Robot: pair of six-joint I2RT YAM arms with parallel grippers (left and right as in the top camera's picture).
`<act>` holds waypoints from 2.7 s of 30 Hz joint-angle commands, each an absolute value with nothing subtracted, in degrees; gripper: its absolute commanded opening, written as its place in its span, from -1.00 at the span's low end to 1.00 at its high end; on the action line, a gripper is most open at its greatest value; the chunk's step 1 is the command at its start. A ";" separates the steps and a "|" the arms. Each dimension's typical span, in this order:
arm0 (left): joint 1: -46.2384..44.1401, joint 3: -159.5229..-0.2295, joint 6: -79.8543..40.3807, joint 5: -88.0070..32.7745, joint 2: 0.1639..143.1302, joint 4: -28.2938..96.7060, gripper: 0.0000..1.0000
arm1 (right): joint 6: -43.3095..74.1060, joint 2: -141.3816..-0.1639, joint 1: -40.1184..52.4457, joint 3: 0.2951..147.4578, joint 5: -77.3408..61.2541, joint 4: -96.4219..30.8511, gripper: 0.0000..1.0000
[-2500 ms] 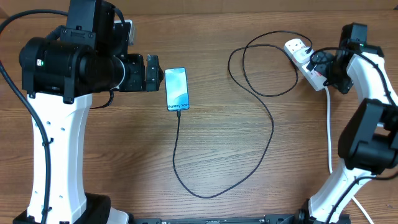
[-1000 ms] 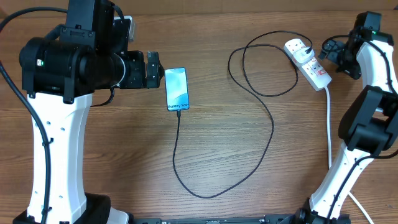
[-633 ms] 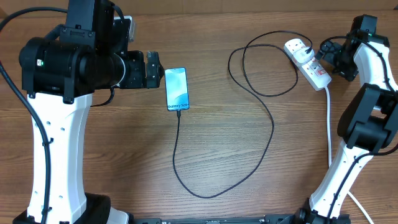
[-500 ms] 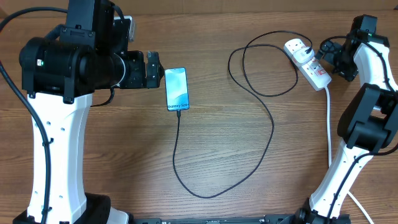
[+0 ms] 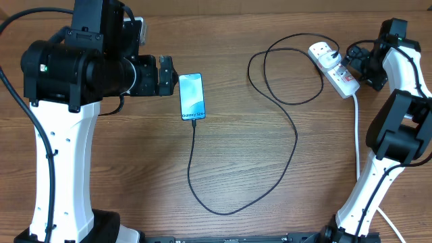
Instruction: Plug charger to phone and switch on socket
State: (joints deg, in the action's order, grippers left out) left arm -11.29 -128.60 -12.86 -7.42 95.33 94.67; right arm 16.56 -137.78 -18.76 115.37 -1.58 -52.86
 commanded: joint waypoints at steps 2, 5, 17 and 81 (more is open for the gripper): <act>-11.66 -128.35 -11.38 -7.05 95.61 94.43 0.99 | 16.47 -139.68 -18.59 115.11 -2.00 -53.95 1.00; -11.66 -128.35 -11.38 -7.05 95.61 94.45 0.99 | 16.32 -139.90 -18.59 115.11 -3.31 -54.08 1.00; -11.66 -128.35 -11.38 -7.05 95.61 94.45 0.99 | 14.74 -139.90 -18.59 115.11 -6.13 -55.48 1.00; -11.66 -128.35 -11.35 -7.03 95.61 94.48 0.99 | 19.49 -83.57 -21.69 114.96 -6.11 -90.02 1.00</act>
State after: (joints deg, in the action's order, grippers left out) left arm -11.29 -128.60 -12.86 -7.40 95.33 94.67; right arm 19.27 -87.24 -22.33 114.83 -6.57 -89.27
